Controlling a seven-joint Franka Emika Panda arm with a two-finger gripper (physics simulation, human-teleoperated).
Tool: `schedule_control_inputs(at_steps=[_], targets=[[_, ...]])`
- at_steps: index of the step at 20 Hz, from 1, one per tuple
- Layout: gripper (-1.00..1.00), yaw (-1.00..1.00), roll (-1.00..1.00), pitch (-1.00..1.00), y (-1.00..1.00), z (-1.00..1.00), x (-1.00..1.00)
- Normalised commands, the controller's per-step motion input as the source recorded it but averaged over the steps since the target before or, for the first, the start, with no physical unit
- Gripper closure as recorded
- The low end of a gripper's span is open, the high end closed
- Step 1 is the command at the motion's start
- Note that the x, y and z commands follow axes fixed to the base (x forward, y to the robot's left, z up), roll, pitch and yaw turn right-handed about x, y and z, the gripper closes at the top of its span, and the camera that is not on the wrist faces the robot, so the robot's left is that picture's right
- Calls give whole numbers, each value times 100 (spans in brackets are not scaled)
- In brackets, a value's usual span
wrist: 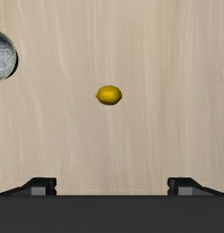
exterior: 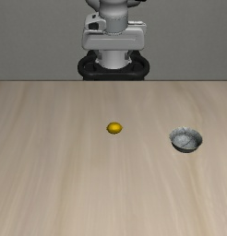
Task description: Pick the lemon and place it on the bowl
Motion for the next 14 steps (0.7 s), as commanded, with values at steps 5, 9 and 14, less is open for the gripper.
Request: schedule_control_inputs(at_steps=[5, 9, 14], targets=[[-100, 0, 0, 0, 0, 0, 100], [-100, 0, 0, 0, 0, -50, 50], [-100, 0, 0, 0, 0, -100, 0]])
